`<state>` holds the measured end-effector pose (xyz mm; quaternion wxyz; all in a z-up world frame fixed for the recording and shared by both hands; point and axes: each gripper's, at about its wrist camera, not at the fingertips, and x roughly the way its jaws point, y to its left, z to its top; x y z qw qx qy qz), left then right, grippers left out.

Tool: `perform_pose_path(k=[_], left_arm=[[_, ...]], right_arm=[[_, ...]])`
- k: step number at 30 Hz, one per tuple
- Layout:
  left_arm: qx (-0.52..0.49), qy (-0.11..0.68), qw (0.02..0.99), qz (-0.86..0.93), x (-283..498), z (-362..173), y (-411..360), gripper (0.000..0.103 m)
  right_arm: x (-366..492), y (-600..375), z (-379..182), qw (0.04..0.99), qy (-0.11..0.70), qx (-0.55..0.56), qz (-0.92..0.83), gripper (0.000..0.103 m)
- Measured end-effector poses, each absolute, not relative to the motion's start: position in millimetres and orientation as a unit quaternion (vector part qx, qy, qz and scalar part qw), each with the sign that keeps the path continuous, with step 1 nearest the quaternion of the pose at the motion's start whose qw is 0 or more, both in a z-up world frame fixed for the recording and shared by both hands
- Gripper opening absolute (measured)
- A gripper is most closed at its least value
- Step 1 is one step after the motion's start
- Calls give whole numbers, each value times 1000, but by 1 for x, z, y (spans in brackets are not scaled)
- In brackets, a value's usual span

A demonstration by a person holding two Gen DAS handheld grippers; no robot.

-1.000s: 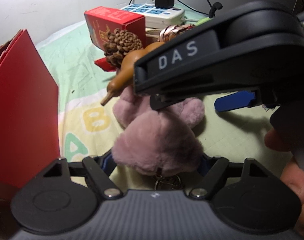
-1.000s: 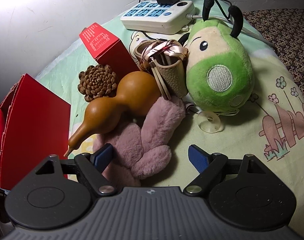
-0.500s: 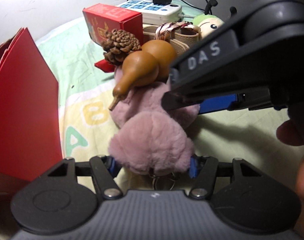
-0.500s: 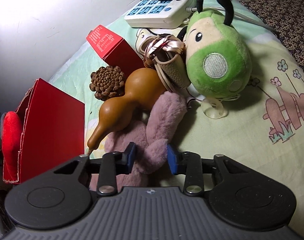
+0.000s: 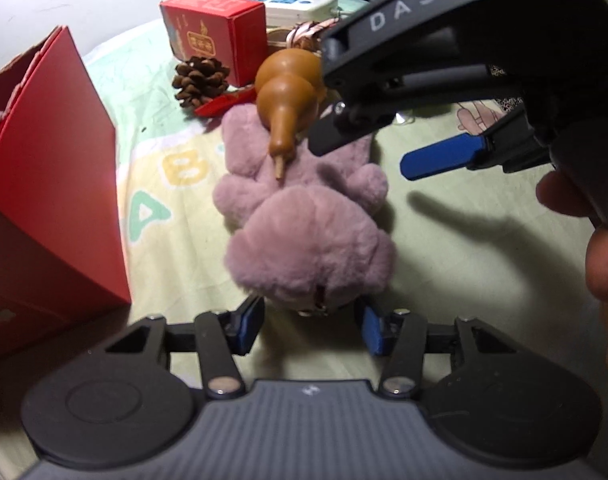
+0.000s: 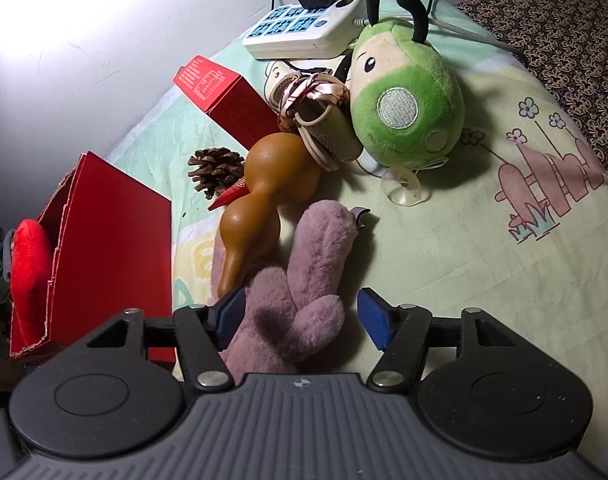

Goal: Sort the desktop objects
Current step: 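Close the right gripper on the pink plush bunny and lift it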

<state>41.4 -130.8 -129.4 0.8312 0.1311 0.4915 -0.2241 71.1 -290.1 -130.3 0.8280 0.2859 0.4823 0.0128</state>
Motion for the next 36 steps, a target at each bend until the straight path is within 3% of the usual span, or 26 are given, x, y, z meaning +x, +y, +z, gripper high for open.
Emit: perform_pose_path(k=[1, 4, 6, 7, 8, 10, 13, 18, 20, 36], left_arm=[[130, 488, 834, -223, 42, -128, -129, 68], [138, 469, 845, -217, 43, -124, -130, 81], [144, 468, 844, -221, 46, -129, -139, 79], [147, 468, 843, -220, 47, -133, -141, 74], [151, 468, 843, -220, 49, -137, -141, 77], [144, 465, 844, -222, 51, -138, -139, 75], [131, 467, 843, -231, 55, -135, -130, 67], [128, 483, 836, -225, 57, -128, -123, 62], [127, 484, 834, -231, 52, -122, -120, 62], [121, 451, 837, -285, -17, -82, -106, 61]], right_arm=[[71, -289, -132, 828, 483, 284, 13, 65], [78, -282, -139, 829, 490, 268, 12, 65], [82, -278, -142, 831, 489, 265, 21, 65], [84, -276, -143, 830, 489, 268, 27, 65], [87, -274, -145, 827, 491, 271, 39, 65], [96, -268, -149, 822, 499, 269, 54, 65], [103, -266, -153, 821, 499, 273, 54, 64], [101, -262, -150, 817, 500, 278, 70, 55], [95, -265, -145, 814, 501, 284, 75, 51], [19, -247, -95, 822, 493, 275, 74, 48]])
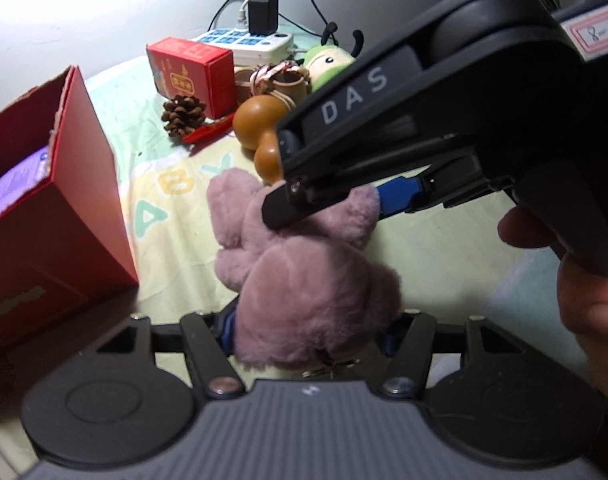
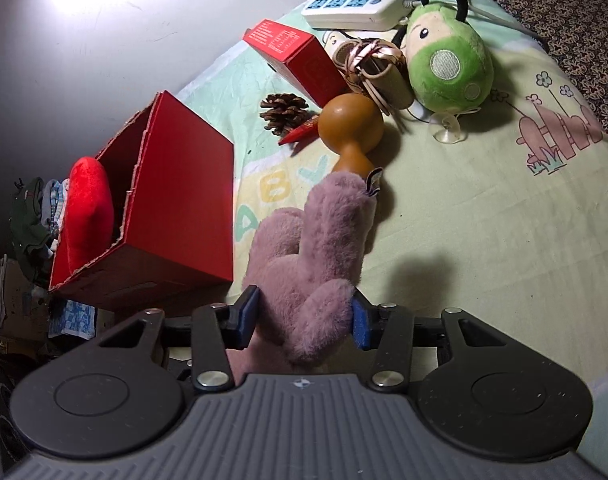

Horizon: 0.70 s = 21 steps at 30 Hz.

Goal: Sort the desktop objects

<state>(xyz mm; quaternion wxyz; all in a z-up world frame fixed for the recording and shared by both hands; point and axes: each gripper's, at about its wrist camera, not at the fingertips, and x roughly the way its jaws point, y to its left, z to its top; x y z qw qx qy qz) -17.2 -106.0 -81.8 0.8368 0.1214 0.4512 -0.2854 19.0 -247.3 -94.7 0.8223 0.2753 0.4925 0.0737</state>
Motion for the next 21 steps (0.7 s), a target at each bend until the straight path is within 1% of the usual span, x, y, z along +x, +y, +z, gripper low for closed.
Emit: perform_pose_path(k=[7, 12, 15, 18, 19, 21], left_arm=[[102, 424, 858, -273, -33, -51, -73, 61], [94, 412, 867, -264, -39, -43, -53, 61], [88, 413, 867, -265, -35, -46, -44, 61], [84, 411, 865, -275, -46, -37, -33, 61], [86, 409, 865, -278, -50, -34, -31, 58], [101, 390, 870, -284, -53, -27, -31, 55]], right_arm=[[11, -211, -56, 851, 455, 243, 93, 47], [8, -188, -41, 864, 441, 220, 104, 46], [5, -178, -38, 868, 434, 214, 110, 42], [-3, -169, -37, 872, 426, 211, 113, 40], [-6, -166, -36, 874, 425, 208, 112, 39], [-9, -164, -37, 871, 426, 215, 113, 31]])
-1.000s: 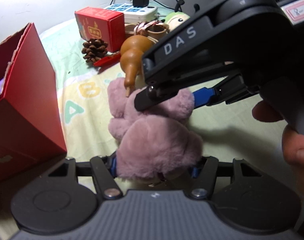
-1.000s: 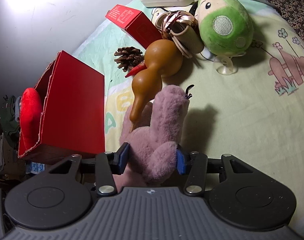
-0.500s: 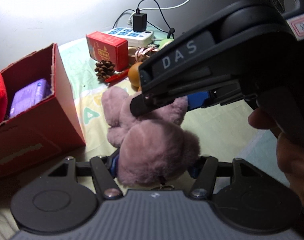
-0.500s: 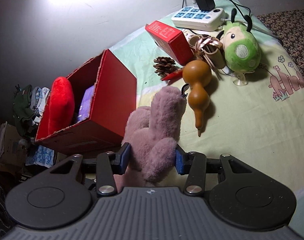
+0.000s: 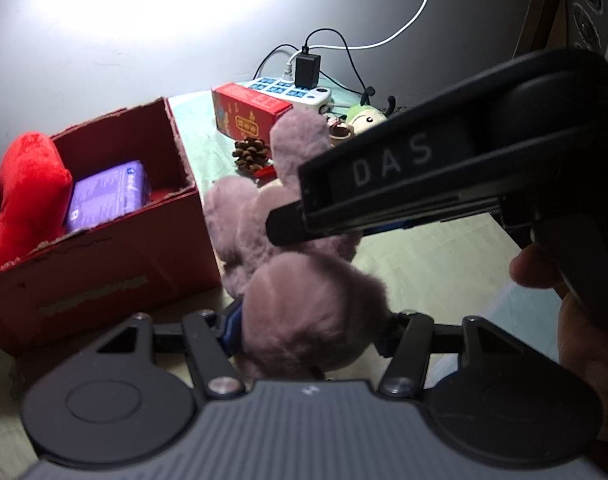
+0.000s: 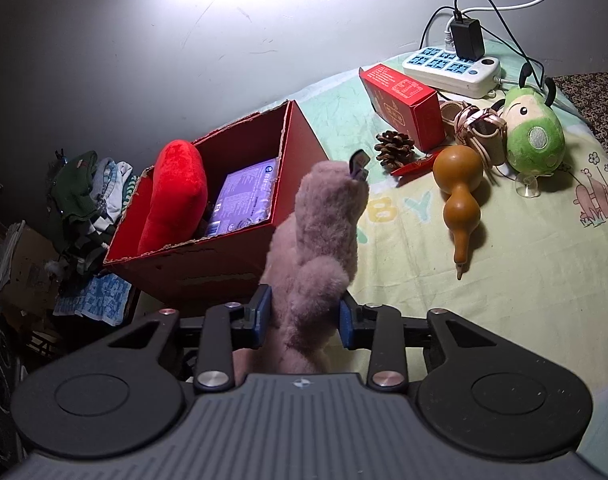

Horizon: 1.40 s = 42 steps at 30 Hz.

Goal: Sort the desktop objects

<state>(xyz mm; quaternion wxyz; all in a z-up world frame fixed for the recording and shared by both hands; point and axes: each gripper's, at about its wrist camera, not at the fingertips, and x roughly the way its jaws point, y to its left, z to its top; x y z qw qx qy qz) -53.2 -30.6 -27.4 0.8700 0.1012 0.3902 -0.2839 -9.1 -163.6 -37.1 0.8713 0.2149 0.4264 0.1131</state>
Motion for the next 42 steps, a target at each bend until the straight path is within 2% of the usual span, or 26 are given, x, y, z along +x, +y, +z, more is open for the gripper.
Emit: perform_pose_path(k=[1, 2, 7, 8, 9, 12, 13, 15, 17, 18, 25, 27, 30, 34, 38, 42], left_arm=[[109, 380, 873, -286, -55, -24, -31, 49], [112, 380, 870, -293, -51, -25, -32, 46], [125, 396, 853, -314, -36, -41, -30, 49], [129, 399, 851, -316, -35, -47, -28, 51], [130, 405, 847, -319, -35, -53, -26, 58], [133, 434, 826, -334, -28, -78, -24, 61], [138, 440, 822, -334, -27, -84, -24, 66], [150, 445, 819, -330, -25, -94, -23, 72], [148, 445, 821, -325, -22, -99, -15, 78], [146, 446, 822, -323, -20, -101, -10, 82], [85, 477, 809, -333, 12, -122, 11, 90], [77, 489, 803, -333, 19, -133, 6, 87], [74, 510, 789, -335, 23, -148, -5, 66], [115, 487, 803, -323, 17, -150, -25, 63], [120, 476, 806, -331, 9, -140, -29, 55], [113, 462, 807, -349, -2, -116, -36, 55]], right_arm=[[-11, -162, -38, 869, 428, 221, 115, 22], [-11, -162, -40, 865, 432, 228, 119, 22], [-15, -168, -51, 866, 425, 251, 79, 20], [-17, -172, -51, 868, 420, 253, 74, 20], [-18, -176, -52, 871, 416, 253, 68, 19], [-19, -179, -60, 872, 424, 242, 38, 19], [-19, -179, -63, 870, 427, 245, 36, 20], [-18, -178, -70, 866, 433, 248, 28, 30], [-17, -177, -77, 864, 438, 247, 18, 72], [-15, -175, -82, 864, 442, 242, 13, 79], [9, -163, -116, 832, 487, 265, 27, 79], [15, -158, -125, 829, 493, 263, 21, 79], [24, -158, -139, 816, 501, 289, 27, 79], [29, -156, -154, 798, 512, 314, 43, 78], [21, -161, -144, 807, 503, 306, 49, 68], [5, -172, -126, 816, 486, 308, 46, 66]])
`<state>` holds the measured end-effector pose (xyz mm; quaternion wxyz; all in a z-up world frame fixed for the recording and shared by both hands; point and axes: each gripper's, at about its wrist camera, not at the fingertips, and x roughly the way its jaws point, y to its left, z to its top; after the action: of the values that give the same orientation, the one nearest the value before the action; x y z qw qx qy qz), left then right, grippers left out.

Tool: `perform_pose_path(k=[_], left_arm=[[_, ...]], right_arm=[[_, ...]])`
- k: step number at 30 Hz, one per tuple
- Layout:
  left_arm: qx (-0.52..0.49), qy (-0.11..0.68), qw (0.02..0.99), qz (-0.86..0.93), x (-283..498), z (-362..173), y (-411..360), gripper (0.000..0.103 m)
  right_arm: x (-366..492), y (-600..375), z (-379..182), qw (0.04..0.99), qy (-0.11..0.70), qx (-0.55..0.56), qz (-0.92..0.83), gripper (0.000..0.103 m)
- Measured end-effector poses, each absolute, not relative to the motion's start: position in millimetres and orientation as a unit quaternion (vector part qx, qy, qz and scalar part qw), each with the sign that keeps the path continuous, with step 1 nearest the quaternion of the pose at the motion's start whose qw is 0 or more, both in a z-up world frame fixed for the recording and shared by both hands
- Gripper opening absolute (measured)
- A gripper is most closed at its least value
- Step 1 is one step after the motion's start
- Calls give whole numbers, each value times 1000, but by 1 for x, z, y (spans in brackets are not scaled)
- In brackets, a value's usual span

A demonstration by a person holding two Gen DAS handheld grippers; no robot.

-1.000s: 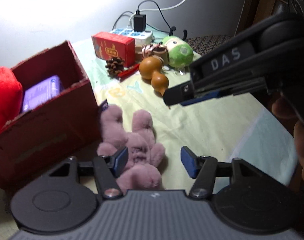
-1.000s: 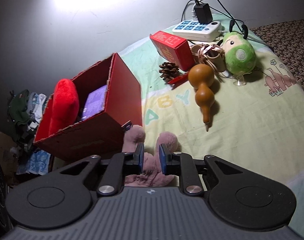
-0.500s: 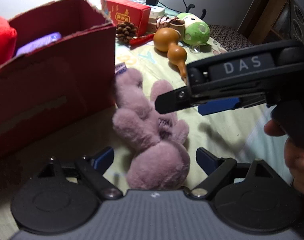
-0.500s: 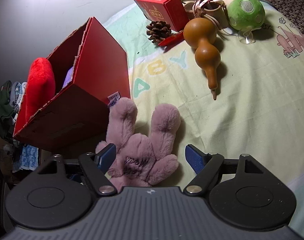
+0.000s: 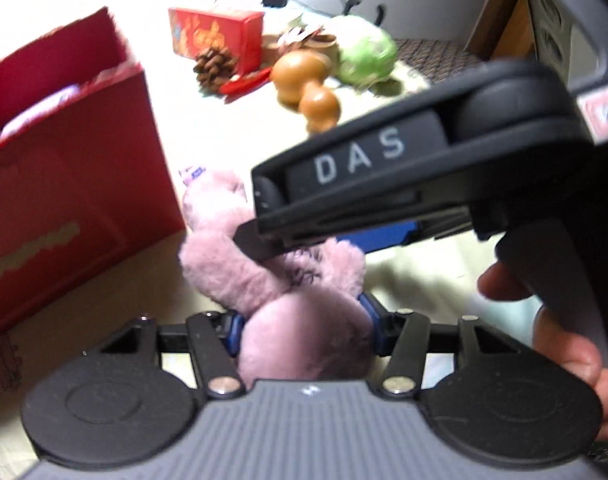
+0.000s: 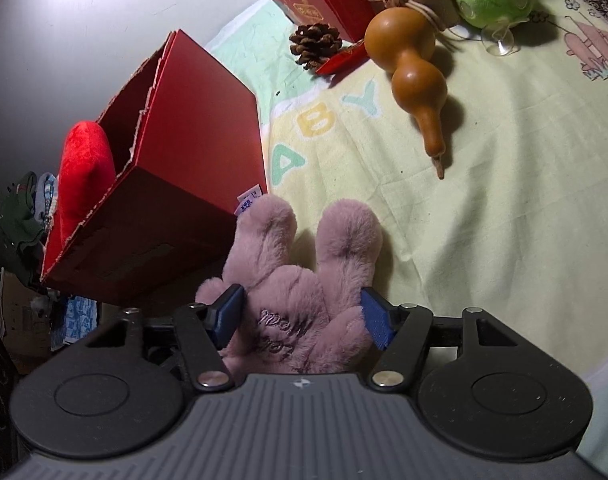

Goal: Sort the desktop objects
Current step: 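Carry the pink bunny into the red box and open the right gripper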

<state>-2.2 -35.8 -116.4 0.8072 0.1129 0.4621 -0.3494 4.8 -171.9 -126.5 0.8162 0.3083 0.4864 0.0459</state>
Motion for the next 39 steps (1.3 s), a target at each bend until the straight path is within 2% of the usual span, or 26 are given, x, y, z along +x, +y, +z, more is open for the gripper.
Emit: perform_pose_path(k=[10, 15, 20, 24, 31, 35, 39], left_arm=[[110, 370, 844, -373, -24, -29, -49, 55], [110, 324, 876, -340, -11, 8, -35, 54], [106, 300, 904, -287, 18, 25, -4, 54], [97, 307, 914, -245, 54, 19, 20, 54], [73, 357, 909, -202, 102, -25, 50, 55], [67, 383, 899, -201, 118, -47, 50, 56], [63, 405, 889, -205, 125, -66, 45, 58]], right_arm=[[-34, -180, -35, 894, 372, 250, 23, 66], [-13, -161, 5, 926, 311, 208, 56, 66], [30, -134, 22, 933, 286, 190, 107, 66], [75, -108, 18, 930, 288, 177, 144, 66], [121, -67, -17, 923, 319, 146, 158, 66], [137, -60, -40, 917, 347, 140, 136, 55], [144, -59, -57, 909, 377, 138, 115, 55]])
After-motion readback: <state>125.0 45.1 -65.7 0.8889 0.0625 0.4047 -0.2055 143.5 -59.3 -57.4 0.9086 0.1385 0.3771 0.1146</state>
